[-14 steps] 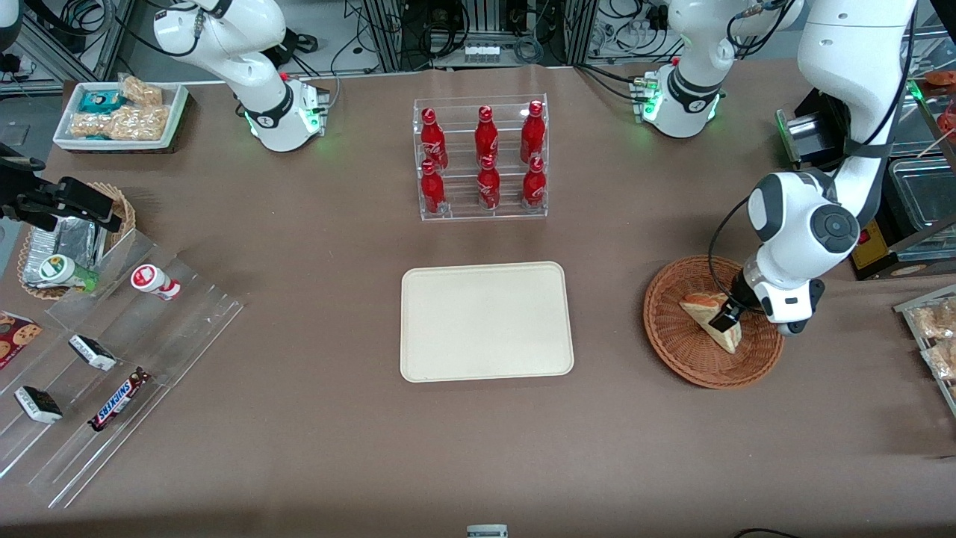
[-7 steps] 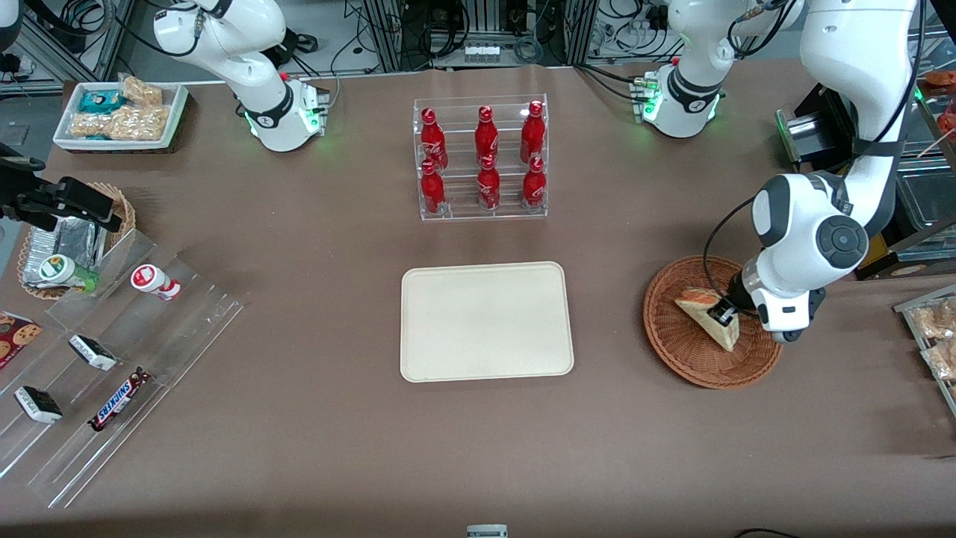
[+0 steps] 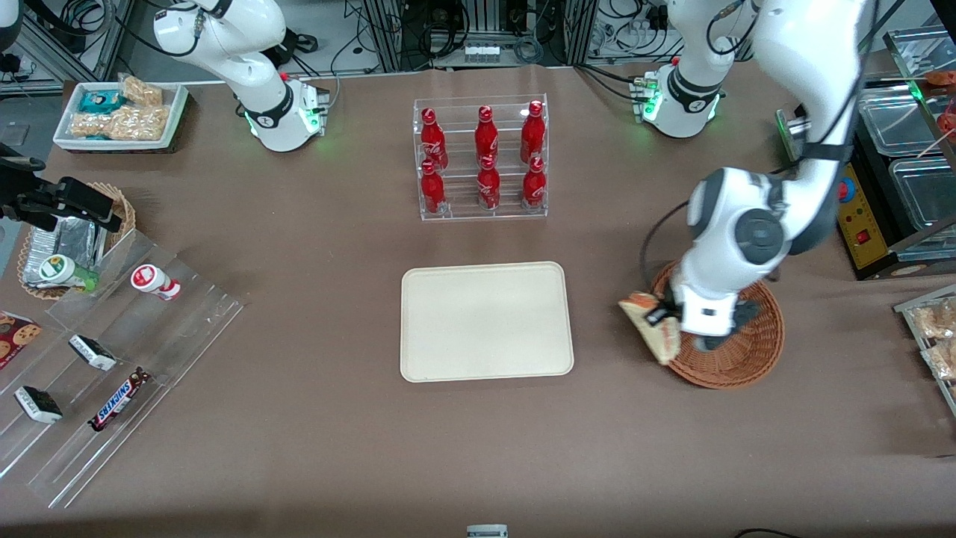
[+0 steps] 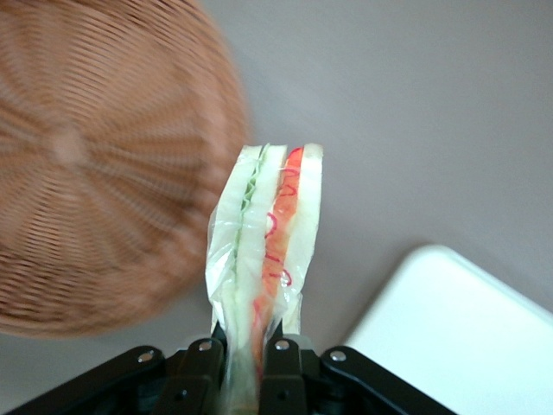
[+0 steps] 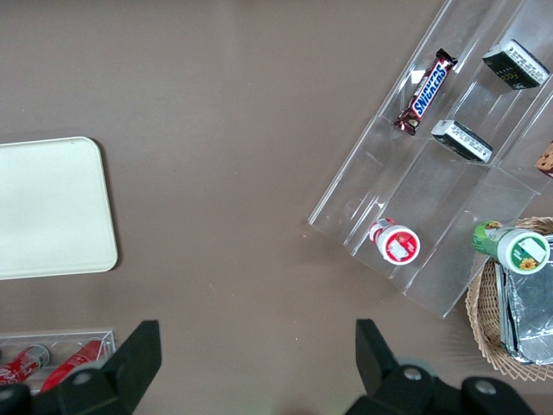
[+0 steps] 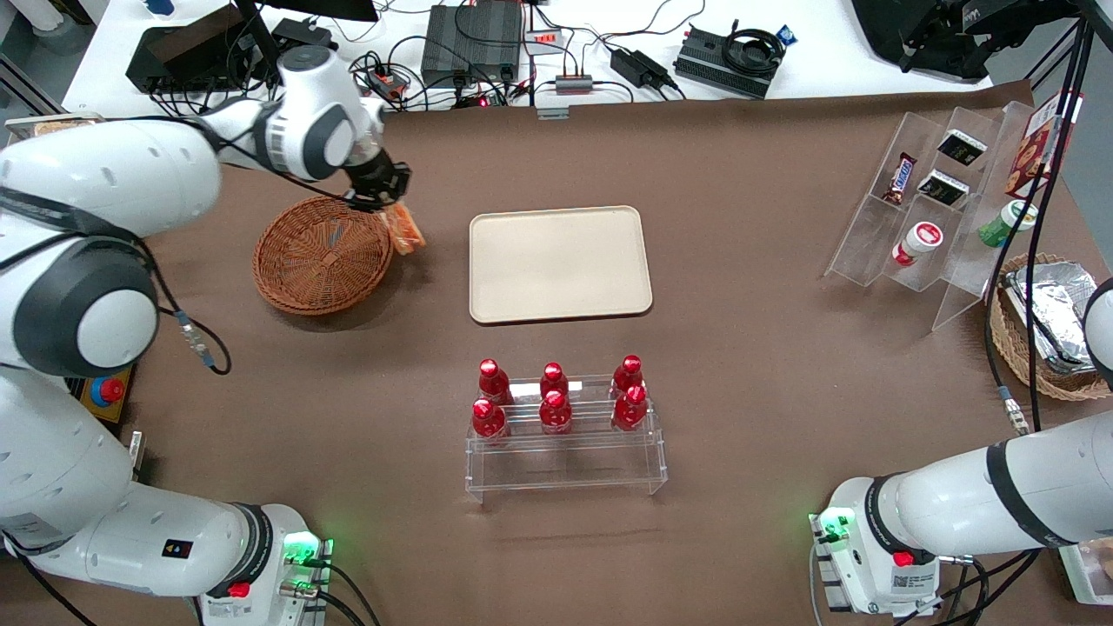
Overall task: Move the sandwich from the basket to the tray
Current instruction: 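Lift the sandwich and carry it with the left gripper to the tray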
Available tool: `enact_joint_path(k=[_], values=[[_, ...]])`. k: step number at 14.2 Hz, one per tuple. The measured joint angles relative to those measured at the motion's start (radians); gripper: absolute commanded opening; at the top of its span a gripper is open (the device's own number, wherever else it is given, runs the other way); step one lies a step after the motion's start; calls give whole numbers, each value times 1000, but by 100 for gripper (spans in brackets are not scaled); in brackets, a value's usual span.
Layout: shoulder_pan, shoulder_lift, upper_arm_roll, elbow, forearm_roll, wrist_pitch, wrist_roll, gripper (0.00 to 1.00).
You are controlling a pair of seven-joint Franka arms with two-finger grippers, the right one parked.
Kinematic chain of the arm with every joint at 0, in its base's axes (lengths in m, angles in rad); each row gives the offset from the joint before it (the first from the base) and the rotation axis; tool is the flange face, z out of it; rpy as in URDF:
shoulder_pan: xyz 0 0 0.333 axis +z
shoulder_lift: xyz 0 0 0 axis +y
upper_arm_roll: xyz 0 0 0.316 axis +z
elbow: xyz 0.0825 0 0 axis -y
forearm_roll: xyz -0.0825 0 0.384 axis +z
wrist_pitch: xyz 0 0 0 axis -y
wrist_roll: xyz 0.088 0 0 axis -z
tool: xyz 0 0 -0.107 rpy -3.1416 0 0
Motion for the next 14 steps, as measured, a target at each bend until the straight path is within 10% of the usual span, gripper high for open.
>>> enact_joint_path(k=[12,13,14], values=[[-387,353,1,377,70,19,-77,17],[-398,358,1,377,70,18,-77,31],[-404,363,1,377,70,18,-77,66]])
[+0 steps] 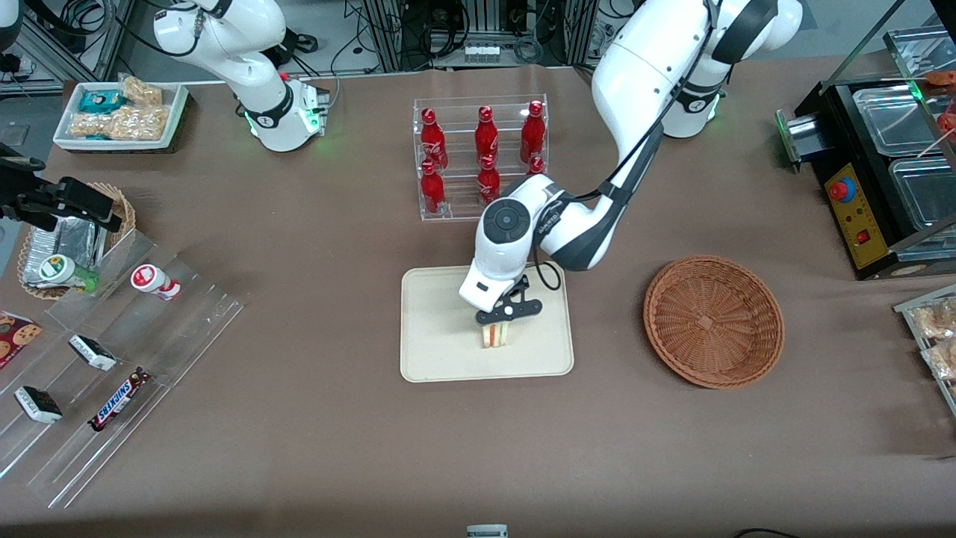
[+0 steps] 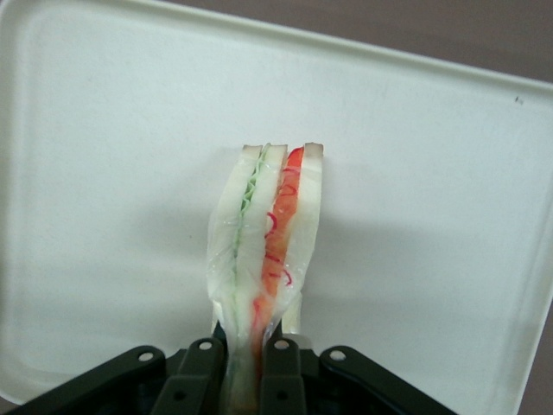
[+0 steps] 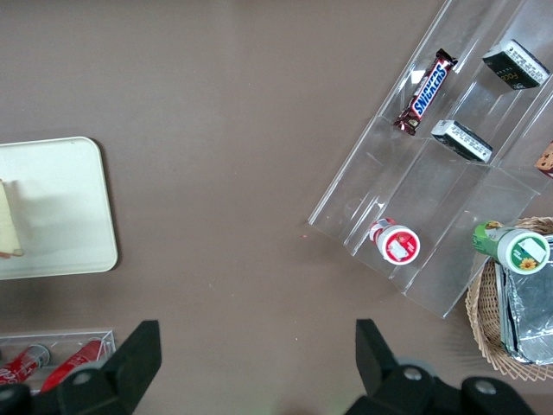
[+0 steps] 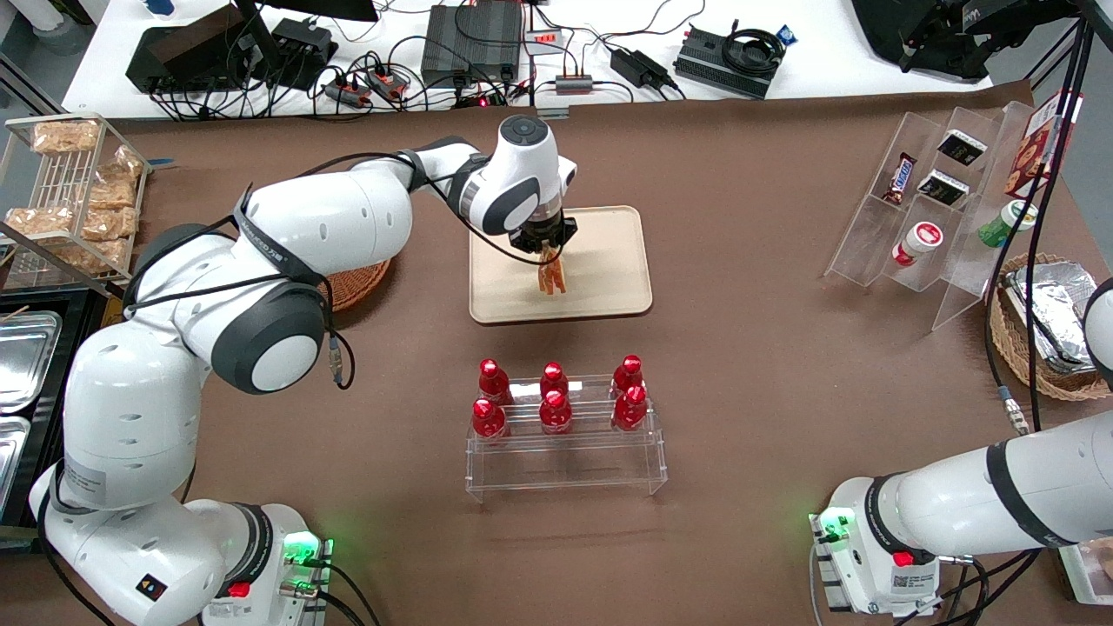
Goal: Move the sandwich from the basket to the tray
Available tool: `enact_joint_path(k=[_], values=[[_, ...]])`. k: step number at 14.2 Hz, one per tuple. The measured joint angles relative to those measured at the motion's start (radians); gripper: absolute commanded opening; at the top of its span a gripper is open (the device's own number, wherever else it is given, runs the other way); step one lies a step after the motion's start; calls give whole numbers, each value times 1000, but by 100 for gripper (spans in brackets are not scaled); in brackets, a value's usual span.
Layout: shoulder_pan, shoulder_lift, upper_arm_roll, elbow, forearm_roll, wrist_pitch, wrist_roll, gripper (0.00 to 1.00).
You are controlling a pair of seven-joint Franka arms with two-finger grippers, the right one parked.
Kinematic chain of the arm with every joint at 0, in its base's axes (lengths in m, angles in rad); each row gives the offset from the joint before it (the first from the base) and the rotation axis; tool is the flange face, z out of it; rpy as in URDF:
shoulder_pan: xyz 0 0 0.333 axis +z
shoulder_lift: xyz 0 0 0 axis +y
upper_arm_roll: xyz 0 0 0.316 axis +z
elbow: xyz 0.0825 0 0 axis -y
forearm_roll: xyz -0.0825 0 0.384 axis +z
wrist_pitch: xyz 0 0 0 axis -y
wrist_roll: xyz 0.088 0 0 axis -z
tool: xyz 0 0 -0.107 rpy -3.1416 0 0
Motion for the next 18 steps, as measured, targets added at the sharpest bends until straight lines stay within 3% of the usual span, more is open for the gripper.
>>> enact_joint_path(k=[1,6,10,14,18], values=[[-4,5,0,0,0,0,0,100],[-3,-7,11,40,5,1,0,100],[29,-99,46,79,7,-87,0,100],[143,-225,61,70,7,-254,23,100],[273,-295,63,0,6,-314,192,100]])
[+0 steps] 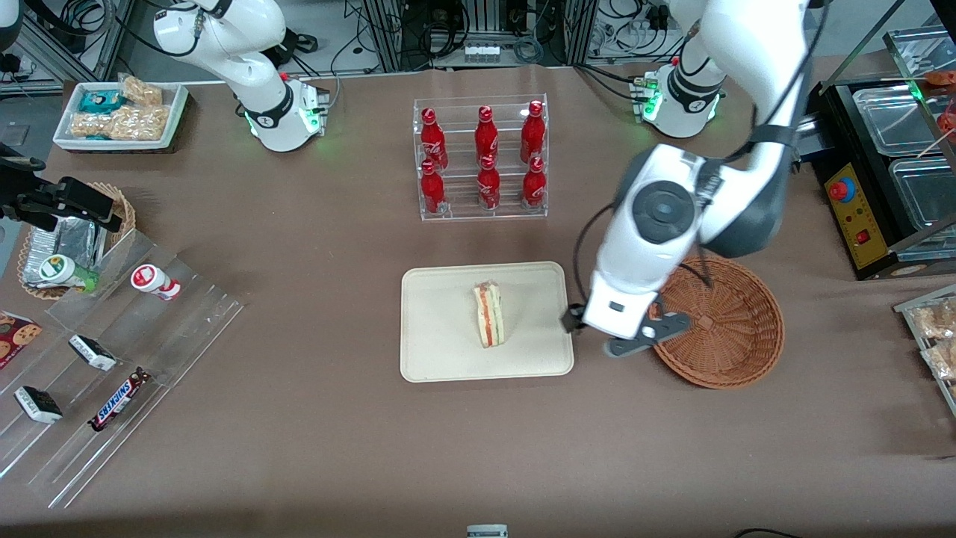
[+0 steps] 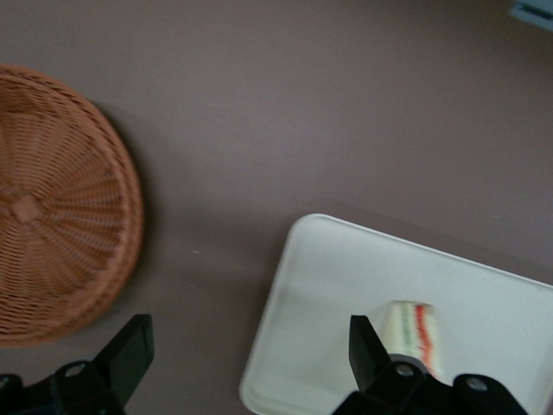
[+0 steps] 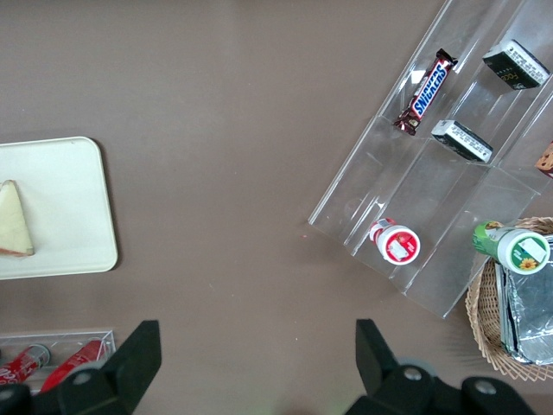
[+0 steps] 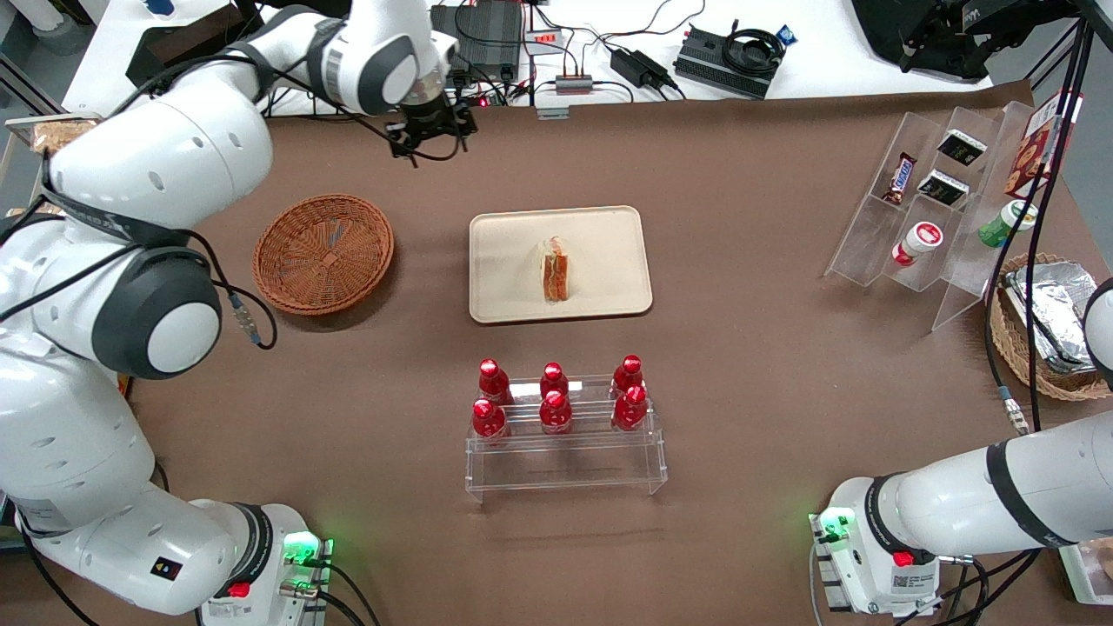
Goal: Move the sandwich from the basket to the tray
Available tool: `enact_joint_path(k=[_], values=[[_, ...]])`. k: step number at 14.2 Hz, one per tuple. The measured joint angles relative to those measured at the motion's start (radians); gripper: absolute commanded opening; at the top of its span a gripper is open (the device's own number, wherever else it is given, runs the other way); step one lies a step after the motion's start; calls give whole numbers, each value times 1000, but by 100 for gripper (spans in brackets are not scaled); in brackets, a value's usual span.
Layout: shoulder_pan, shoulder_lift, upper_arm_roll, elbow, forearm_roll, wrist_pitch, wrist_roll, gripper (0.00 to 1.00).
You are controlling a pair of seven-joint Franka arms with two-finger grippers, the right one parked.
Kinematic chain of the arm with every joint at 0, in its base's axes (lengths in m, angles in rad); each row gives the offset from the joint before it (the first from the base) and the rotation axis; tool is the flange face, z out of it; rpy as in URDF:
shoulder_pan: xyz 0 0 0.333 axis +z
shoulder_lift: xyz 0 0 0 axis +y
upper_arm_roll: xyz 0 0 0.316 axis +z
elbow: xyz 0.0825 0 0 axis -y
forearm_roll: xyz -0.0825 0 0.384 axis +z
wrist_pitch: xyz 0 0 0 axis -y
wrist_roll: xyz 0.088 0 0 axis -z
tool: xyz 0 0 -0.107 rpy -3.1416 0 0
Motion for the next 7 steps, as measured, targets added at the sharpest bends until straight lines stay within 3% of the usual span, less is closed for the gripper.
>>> enact_joint_path(k=[7], values=[[194,-166,2,-134,-3,-173,381,100]])
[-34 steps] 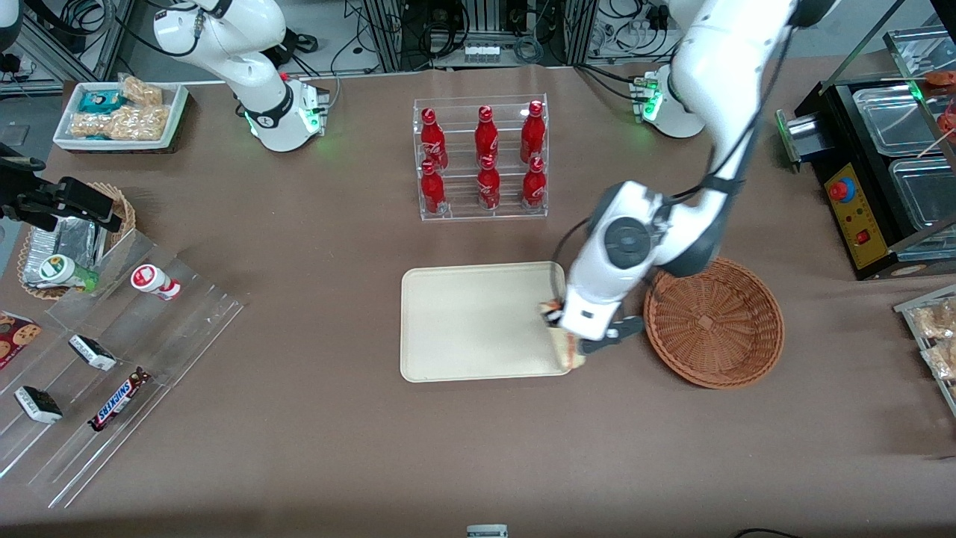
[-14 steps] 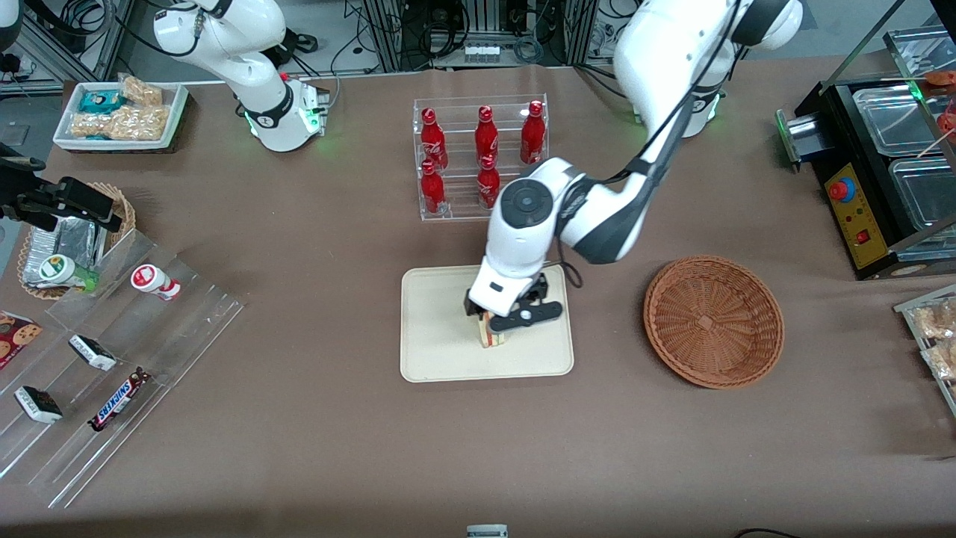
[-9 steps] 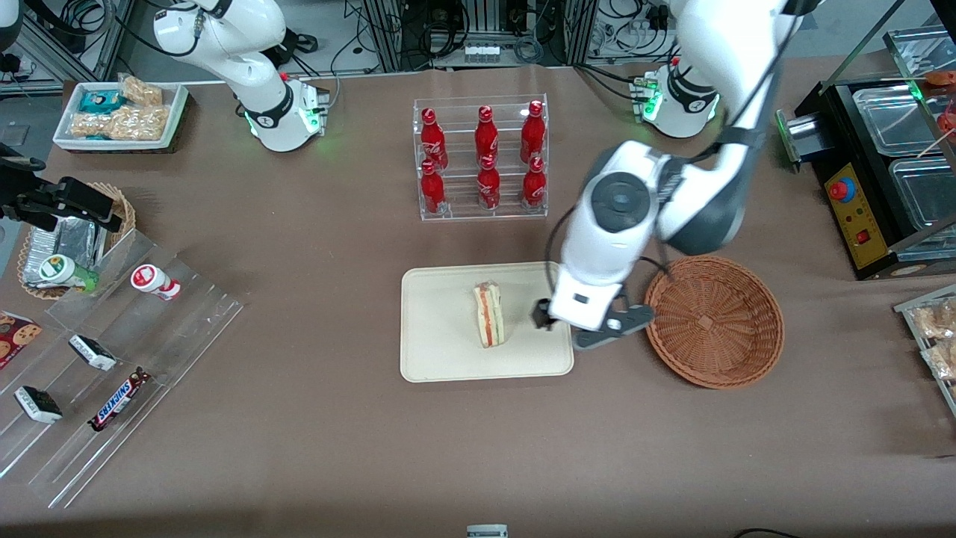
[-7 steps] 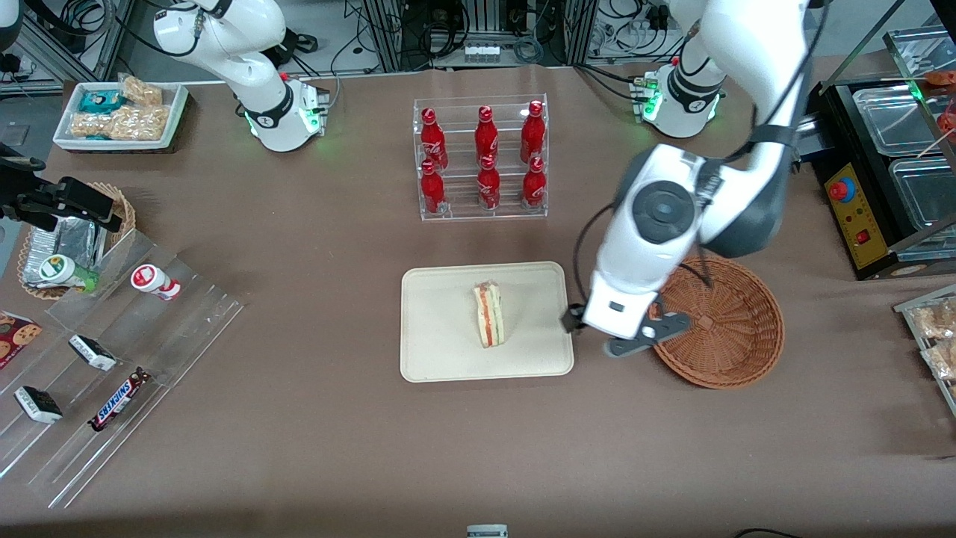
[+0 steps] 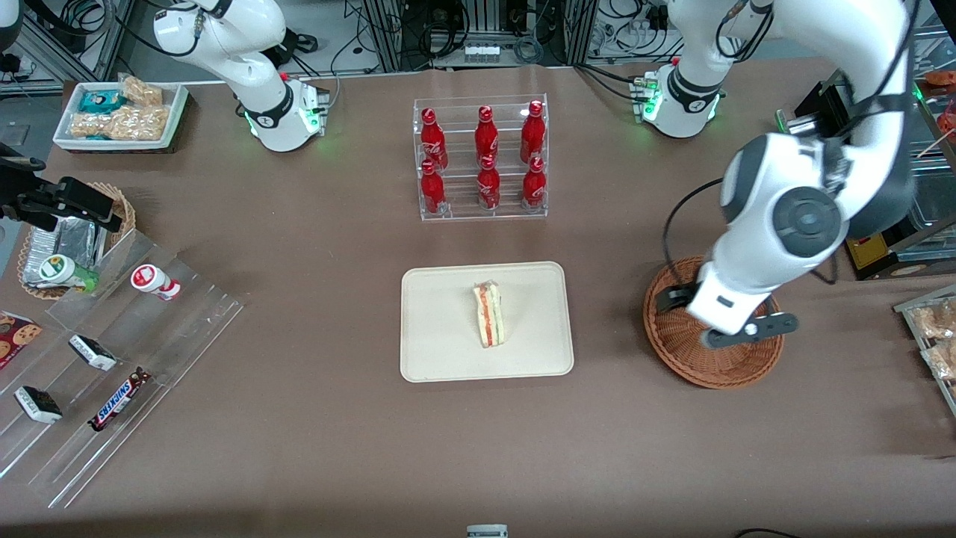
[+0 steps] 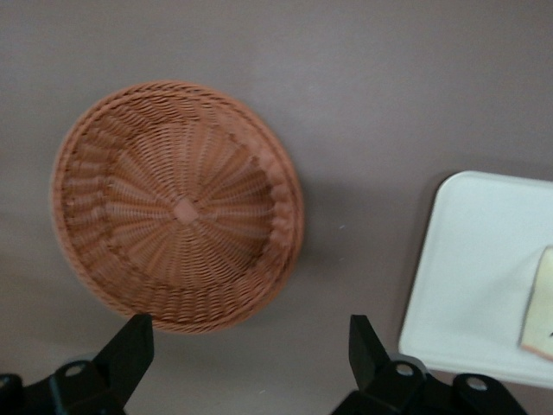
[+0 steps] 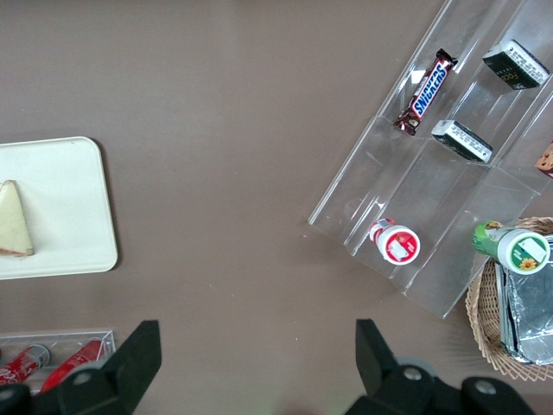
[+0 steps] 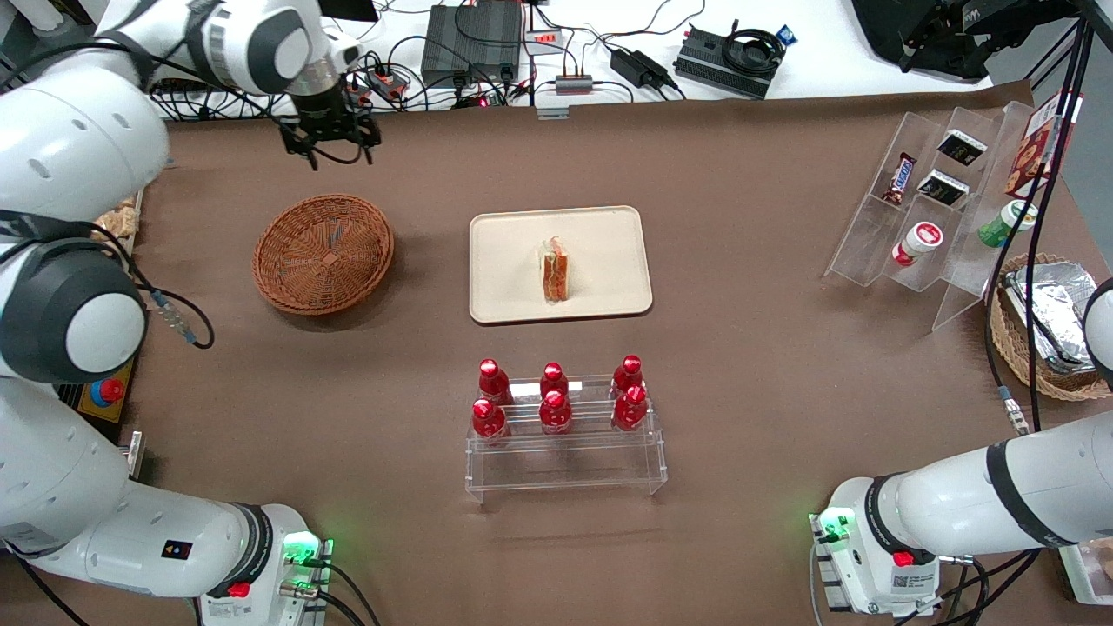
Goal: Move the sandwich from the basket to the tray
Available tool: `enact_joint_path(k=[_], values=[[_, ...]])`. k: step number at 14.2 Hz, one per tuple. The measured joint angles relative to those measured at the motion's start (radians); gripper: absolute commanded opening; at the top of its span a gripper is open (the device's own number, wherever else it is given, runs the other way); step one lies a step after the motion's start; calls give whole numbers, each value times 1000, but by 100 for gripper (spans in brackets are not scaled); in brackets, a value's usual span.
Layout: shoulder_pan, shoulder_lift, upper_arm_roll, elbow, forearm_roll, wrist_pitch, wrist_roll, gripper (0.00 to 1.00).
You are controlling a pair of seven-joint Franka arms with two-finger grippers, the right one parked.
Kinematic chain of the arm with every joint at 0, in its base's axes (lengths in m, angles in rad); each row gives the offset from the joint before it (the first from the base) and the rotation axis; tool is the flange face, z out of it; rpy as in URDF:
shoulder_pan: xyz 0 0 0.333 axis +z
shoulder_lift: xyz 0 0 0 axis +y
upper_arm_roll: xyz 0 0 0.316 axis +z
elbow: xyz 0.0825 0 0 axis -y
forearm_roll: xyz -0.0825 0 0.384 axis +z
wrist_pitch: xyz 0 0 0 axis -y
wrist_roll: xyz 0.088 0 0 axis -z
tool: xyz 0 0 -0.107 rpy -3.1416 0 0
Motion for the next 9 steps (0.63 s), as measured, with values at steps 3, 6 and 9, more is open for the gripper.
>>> enact_joint_path(k=[3,6,9], values=[[57,-53,0,-7,-6,-73,128,100],[110,-109,-1,-9,-36,-140,237,100],[188,-173,-2,-10,-70,-192,342,100]])
